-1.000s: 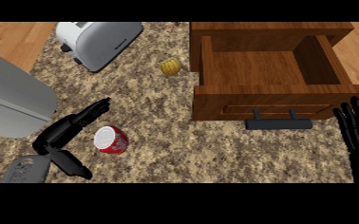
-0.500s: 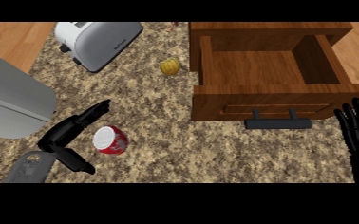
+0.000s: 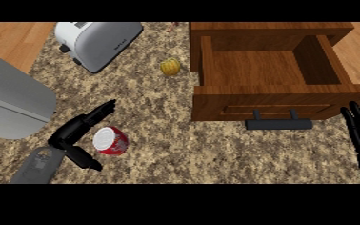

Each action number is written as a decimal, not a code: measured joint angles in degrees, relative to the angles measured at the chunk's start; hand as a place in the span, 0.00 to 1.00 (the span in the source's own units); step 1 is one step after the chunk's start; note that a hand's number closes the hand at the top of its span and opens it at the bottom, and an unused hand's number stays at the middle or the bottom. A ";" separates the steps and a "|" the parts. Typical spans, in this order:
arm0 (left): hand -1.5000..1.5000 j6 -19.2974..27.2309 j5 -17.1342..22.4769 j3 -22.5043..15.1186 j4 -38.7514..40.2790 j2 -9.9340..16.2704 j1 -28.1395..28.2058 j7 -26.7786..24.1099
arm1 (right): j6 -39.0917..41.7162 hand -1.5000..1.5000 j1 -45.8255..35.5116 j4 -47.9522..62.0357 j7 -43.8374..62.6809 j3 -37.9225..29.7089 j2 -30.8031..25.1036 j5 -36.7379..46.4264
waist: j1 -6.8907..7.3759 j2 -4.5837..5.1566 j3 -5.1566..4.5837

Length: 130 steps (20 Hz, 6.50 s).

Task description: Pick up the can, place it into the drawer and close the drawer

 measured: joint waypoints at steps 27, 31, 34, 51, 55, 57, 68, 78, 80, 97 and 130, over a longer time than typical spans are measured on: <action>1.00 3.31 -0.41 -5.62 4.99 -6.57 -4.15 -2.00 | 0.78 0.00 1.23 -1.71 0.46 -0.61 1.05 -0.11 | 0.34 -0.13 0.08; 1.00 1.51 0.95 -5.70 4.06 -6.28 -4.47 -1.13 | 1.33 0.00 1.44 -1.73 0.46 -1.70 0.83 -1.42 | 0.34 -0.15 0.07; 1.00 0.37 2.14 -6.25 2.75 -7.31 -4.40 0.69 | 0.98 0.00 1.42 -2.09 0.67 -1.15 1.52 -1.02 | 0.45 -0.18 0.08; 1.00 27.19 20.47 14.23 -11.40 -13.04 0.00 15.36 | 1.29 0.00 3.54 -5.10 1.34 -2.29 2.29 -2.30 | 1.45 -0.48 0.14; 1.00 31.01 20.28 11.36 -22.97 -15.65 2.49 22.49 | 2.46 0.00 5.07 -5.22 0.11 -2.80 2.38 -2.67 | 1.14 -0.45 0.13; 1.00 32.55 19.81 9.93 -27.57 -16.28 2.49 26.27 | 2.85 0.00 5.53 -5.15 -0.57 -3.18 2.60 -2.81 | 0.96 -0.40 0.14; 1.00 42.53 15.39 0.42 -41.02 -19.97 -6.17 42.72 | 1.76 0.00 4.71 -7.53 2.01 -3.02 2.32 -3.26 | 0.44 -0.26 0.10; 1.00 51.14 13.22 -4.79 -39.17 -20.57 -23.74 55.60 | 1.80 0.00 4.27 -6.91 1.84 -3.44 1.75 -3.67 | -0.08 -0.17 0.10; 1.00 53.21 13.61 -6.06 -36.57 -20.60 -27.43 55.79 | 2.42 0.00 4.30 -5.82 0.79 -4.17 1.56 -4.02 | -0.24 -0.14 0.10; 1.00 63.07 22.90 -9.99 -11.01 -20.64 -55.04 56.31 | 2.22 0.00 0.69 -4.42 2.99 -4.88 0.87 -3.90 | -1.23 0.15 0.14; 1.00 68.58 40.45 -26.70 16.07 -20.64 -64.92 41.50 | 1.02 0.00 -5.27 -1.45 2.90 -2.32 0.94 -0.41 | -5.24 1.26 0.24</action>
